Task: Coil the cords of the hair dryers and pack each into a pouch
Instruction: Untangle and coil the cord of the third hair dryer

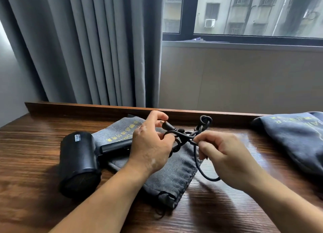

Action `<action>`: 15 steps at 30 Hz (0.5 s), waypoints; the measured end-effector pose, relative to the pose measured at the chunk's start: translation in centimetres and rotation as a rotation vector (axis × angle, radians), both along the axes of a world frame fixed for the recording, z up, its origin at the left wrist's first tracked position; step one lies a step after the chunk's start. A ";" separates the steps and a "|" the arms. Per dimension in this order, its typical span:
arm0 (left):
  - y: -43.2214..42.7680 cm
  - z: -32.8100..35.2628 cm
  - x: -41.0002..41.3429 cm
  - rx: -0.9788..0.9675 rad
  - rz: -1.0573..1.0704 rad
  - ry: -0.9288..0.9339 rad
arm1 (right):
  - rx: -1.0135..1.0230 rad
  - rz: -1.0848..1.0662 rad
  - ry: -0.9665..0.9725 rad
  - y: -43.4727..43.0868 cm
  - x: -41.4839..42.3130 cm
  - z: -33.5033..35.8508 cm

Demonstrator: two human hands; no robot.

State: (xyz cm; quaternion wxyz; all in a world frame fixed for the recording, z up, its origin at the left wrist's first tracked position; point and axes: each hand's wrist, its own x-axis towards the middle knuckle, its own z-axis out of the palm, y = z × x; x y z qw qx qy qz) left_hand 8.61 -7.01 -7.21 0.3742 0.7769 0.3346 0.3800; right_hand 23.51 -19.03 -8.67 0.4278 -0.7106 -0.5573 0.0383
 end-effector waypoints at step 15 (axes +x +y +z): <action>-0.3 -0.7 0.5 0.186 -0.061 0.046 | -0.034 -0.118 -0.284 -0.2 0.3 0.4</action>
